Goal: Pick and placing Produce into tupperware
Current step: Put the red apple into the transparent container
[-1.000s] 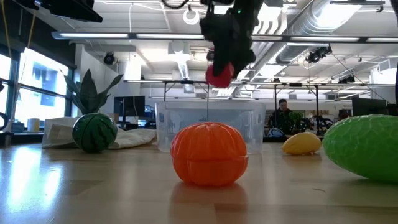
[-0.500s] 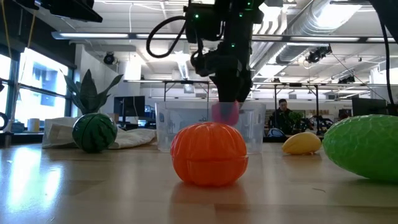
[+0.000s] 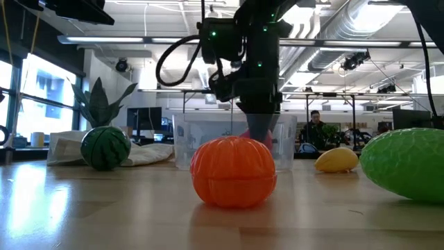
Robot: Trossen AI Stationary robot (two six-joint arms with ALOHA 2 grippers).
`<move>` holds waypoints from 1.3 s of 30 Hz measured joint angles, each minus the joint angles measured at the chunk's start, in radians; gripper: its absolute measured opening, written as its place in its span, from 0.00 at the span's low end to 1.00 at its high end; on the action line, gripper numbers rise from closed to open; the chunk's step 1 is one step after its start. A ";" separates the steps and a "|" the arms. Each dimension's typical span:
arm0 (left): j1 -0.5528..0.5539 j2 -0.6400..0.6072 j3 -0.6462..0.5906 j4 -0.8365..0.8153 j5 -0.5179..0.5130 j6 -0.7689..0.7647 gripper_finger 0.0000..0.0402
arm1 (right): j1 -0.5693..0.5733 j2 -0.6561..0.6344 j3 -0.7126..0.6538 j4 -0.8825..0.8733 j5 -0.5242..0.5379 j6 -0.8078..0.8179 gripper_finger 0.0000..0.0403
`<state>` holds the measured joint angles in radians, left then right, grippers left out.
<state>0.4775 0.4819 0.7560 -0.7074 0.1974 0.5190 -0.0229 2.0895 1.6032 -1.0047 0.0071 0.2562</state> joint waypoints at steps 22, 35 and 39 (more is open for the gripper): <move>0.000 0.000 0.000 0.000 0.000 0.000 0.21 | 0.003 -0.002 -0.047 0.040 -0.016 -0.033 0.65; 0.000 0.000 0.000 0.000 0.000 0.000 0.21 | 0.001 -0.001 -0.047 0.054 -0.018 -0.063 0.75; 0.000 0.000 0.000 0.000 0.000 0.000 0.21 | 0.001 -0.001 -0.048 0.054 -0.025 -0.057 0.75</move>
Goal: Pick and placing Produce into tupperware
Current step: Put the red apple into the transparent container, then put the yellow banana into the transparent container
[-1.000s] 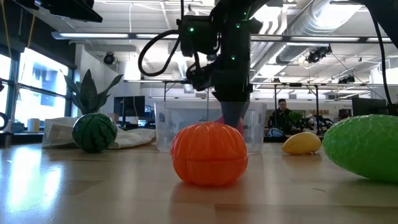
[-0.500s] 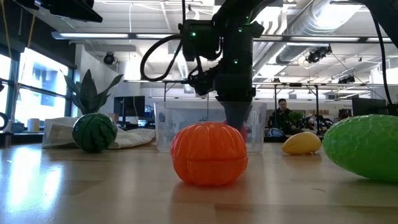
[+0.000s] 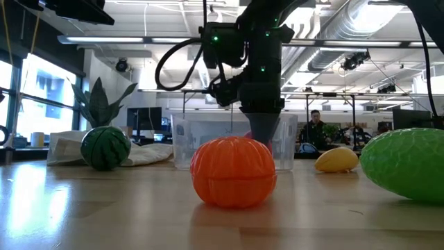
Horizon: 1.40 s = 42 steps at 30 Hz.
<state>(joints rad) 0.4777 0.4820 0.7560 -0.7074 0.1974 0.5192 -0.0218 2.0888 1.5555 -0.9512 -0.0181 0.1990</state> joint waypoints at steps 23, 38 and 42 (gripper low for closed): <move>0.000 0.000 0.000 0.000 0.000 0.000 0.21 | 0.000 0.000 0.177 -0.215 -0.012 0.034 0.75; 0.000 0.000 0.000 0.000 0.000 0.000 0.21 | 0.114 -0.289 0.182 -0.384 0.157 0.118 0.75; 0.000 0.000 0.000 0.000 0.000 0.000 0.21 | 0.195 -0.402 0.081 -0.388 0.163 0.122 0.75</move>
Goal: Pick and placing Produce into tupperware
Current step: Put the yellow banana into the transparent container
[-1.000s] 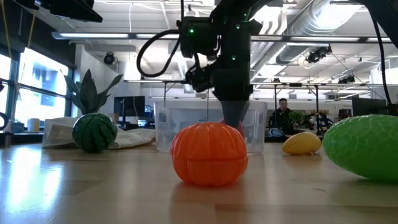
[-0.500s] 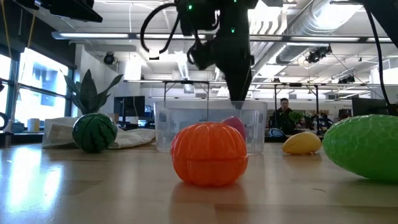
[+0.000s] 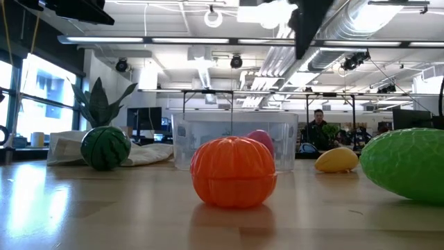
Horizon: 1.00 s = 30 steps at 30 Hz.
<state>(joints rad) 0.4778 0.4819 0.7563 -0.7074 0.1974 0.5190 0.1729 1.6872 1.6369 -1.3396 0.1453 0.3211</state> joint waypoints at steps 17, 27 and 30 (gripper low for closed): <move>0.000 0.000 0.000 0.000 0.000 0.000 0.21 | 0.198 -0.285 -0.610 0.312 0.002 0.016 0.75; 0.000 0.000 0.000 0.000 0.000 0.000 0.21 | 0.197 -0.285 -0.685 0.377 0.001 -0.083 0.75; 0.000 0.000 0.000 0.000 0.000 0.000 0.21 | 0.196 -0.285 -0.685 0.392 0.002 -0.145 0.75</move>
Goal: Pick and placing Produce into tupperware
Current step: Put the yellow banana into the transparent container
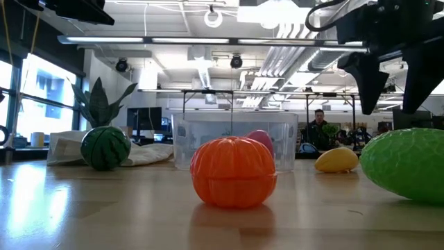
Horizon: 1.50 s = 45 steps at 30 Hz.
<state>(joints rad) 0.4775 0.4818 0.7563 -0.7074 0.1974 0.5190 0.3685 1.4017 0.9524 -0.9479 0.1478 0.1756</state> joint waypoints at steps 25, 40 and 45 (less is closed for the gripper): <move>0.000 0.000 0.000 0.000 0.000 0.000 0.21 | -0.181 0.180 0.000 0.152 -0.025 -0.315 0.75; 0.000 0.000 0.000 0.000 0.000 0.000 0.21 | -0.199 0.239 0.000 0.188 -0.049 -0.359 0.66; 0.000 0.000 0.000 0.000 0.000 0.000 0.21 | -0.199 0.240 0.000 0.187 -0.051 -0.360 0.63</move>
<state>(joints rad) 0.4774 0.4820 0.7563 -0.7074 0.1974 0.5190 0.1696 1.6417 0.9520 -0.7609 0.0969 -0.1844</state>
